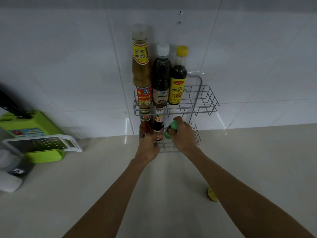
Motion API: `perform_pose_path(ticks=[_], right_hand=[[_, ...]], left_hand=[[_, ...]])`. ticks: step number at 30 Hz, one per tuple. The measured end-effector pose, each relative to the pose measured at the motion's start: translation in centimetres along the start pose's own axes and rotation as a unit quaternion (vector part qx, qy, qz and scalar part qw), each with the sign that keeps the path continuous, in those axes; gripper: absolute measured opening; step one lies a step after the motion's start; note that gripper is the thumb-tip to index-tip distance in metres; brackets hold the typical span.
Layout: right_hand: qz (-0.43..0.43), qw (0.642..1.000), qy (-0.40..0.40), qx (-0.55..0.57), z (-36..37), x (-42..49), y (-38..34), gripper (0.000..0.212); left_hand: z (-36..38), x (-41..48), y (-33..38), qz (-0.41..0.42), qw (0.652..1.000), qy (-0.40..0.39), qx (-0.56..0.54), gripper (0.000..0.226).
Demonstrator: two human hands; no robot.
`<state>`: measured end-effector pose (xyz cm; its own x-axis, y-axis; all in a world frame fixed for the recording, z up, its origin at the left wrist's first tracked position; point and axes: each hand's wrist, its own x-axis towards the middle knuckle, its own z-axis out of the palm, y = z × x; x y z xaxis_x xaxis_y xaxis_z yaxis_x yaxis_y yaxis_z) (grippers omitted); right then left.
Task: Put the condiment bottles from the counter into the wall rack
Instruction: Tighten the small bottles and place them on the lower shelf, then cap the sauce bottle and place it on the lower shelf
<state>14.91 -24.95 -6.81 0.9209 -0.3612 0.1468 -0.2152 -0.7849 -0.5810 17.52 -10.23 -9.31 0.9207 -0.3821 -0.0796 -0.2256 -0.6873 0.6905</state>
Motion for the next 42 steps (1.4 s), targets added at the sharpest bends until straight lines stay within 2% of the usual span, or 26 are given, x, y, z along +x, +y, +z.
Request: perform_pose_path(ticks=[8, 14, 19, 26, 30, 32, 35, 37, 40, 42], right_hand=[[0.03, 0.997, -0.055, -0.041, 2.2, 2.8, 0.1, 0.038], [0.072, 0.993, -0.087, -0.025, 1.2, 2.9, 0.9, 0.054], [0.043, 0.994, -0.097, -0.031, -2.3, -1.0, 1.8, 0.047], [0.027, 0.986, -0.116, -0.12, -10.0, -9.9, 4.1, 0.031], [0.063, 0.954, -0.229, -0.183, -14.3, -14.0, 6.8, 0.036], [0.078, 0.941, -0.274, -0.182, -14.5, -15.4, 7.6, 0.036], [0.062, 0.953, -0.235, -0.18, -13.9, -16.8, 7.8, 0.023], [0.06, 0.958, -0.22, -0.174, -14.1, -17.6, 7.3, 0.022], [0.041, 0.969, -0.221, -0.108, -15.3, -19.1, 5.9, 0.025], [0.01, 0.972, -0.228, -0.056, -16.4, -20.0, 4.2, 0.027]], left_hand=[[0.2, 1.3, -0.5, 0.001, 1.0, -0.016, 0.008, 0.042], [-0.5, 0.1, -0.1, 0.011, 1.0, -0.016, -0.017, 0.047], [-0.5, -3.7, 1.5, 0.014, 0.999, -0.013, -0.047, 0.048], [1.7, -8.9, 4.5, 0.017, 0.995, -0.083, -0.059, 0.05], [3.8, -11.2, 6.3, 0.039, 0.989, -0.133, -0.05, 0.051], [4.9, -12.4, 7.1, 0.05, 0.985, -0.157, -0.042, 0.053], [6.1, -14.2, 8.0, 0.058, 0.982, -0.179, -0.036, 0.057], [6.5, -15.6, 8.3, 0.054, 0.978, -0.195, -0.042, 0.065], [6.4, -17.6, 8.5, 0.06, 0.969, -0.229, -0.069, 0.083], [6.0, -18.6, 8.6, 0.056, 0.962, -0.242, -0.11, 0.079]])
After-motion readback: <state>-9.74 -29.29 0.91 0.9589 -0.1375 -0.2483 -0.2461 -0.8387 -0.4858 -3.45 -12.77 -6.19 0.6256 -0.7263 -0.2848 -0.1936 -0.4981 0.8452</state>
